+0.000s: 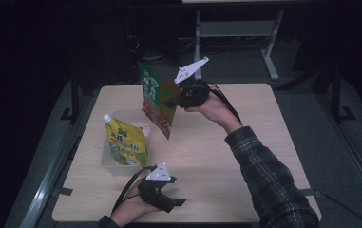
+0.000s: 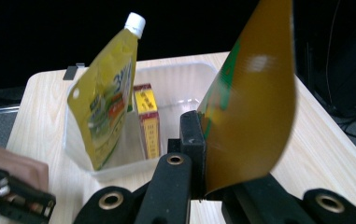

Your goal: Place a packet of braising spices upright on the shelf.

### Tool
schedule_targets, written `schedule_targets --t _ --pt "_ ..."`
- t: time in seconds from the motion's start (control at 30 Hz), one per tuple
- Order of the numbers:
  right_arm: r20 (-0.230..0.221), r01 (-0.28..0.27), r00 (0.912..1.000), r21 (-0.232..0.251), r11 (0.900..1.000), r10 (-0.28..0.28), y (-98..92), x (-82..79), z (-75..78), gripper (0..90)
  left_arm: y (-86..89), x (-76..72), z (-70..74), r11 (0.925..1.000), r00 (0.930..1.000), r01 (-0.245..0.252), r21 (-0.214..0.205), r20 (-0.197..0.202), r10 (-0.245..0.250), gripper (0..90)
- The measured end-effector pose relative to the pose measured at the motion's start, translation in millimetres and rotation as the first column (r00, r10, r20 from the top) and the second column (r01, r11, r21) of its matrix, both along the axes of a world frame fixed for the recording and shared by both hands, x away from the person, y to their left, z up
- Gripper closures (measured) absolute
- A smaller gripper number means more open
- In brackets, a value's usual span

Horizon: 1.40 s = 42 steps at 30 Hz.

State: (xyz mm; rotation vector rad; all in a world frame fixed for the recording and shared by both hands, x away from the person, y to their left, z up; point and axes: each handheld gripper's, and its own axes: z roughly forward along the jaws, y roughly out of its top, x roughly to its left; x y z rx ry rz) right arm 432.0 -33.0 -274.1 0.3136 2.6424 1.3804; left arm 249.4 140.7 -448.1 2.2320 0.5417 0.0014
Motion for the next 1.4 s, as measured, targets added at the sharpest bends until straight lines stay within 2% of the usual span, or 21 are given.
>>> schedule_targets --t 0.07,0.13,0.3,0.5,0.57,0.63,0.8,0.97,1.13,1.23,1.4 --pt "-0.016 -0.001 0.9999 -0.001 1.0000 0.001 8.8 1.4 1.2 90.0 -0.6 0.1 -0.2 1.0000 1.0000 -0.001 -0.002 0.002 0.001 17.7" --pt "0.003 -0.020 0.9998 -0.007 0.9998 0.020 17.0 4.3 1.8 90.0 -1.4 -0.1 -0.5 1.0000 1.0000 -0.002 -0.008 -0.004 0.002 17.7" --pt "0.004 -0.047 0.9989 -0.012 0.9988 0.047 36.1 9.9 0.7 90.0 -1.8 1.0 -1.0 0.9999 1.0000 0.008 -0.006 -0.003 -0.008 17.7" --pt "-0.001 -0.051 0.9987 -0.021 0.9985 0.051 58.3 18.7 -4.5 90.0 -1.5 1.4 -0.1 0.9999 0.9999 0.015 -0.003 0.002 -0.015 17.7" --pt "-0.016 -0.044 0.9989 -0.012 0.9990 0.044 64.7 20.2 -5.7 90.0 -1.5 1.6 -0.5 0.9999 0.9999 0.015 -0.008 -0.001 -0.015 17.7" --pt "-0.011 -0.044 0.9990 -0.007 0.9990 0.043 69.7 23.7 -8.0 90.0 -1.7 1.5 -0.5 0.9999 0.9999 0.012 -0.011 -0.006 -0.012 17.7" --pt "-0.040 -0.029 0.9988 0.002 0.9996 0.030 78.0 28.4 -16.0 90.0 -1.4 1.6 -0.1 0.9998 0.9998 0.018 -0.002 -0.002 -0.018 17.7" --pt "-0.050 -0.028 0.9983 -0.002 0.9996 0.028 85.4 31.9 -26.2 90.0 -2.1 1.8 -0.7 0.9998 0.9998 0.019 -0.005 -0.005 -0.019 17.7" --pt "-0.072 -0.029 0.9971 -0.029 0.9992 0.027 94.4 32.7 -41.2 90.0 -2.8 1.7 -0.9 0.9996 0.9996 0.027 0.004 -0.012 -0.026 17.7" --pt "-0.066 -0.035 0.9973 -0.047 0.9983 0.032 99.2 33.5 -50.0 90.0 -2.7 1.5 -0.7 0.9996 0.9996 0.027 0.005 -0.009 -0.027 17.7" --pt "-0.063 -0.032 0.9976 -0.057 0.9979 0.028 102.4 32.4 -51.0 89.5 -2.8 1.6 -1.1 0.9996 0.9996 0.028 0.007 -0.010 -0.028 17.7"
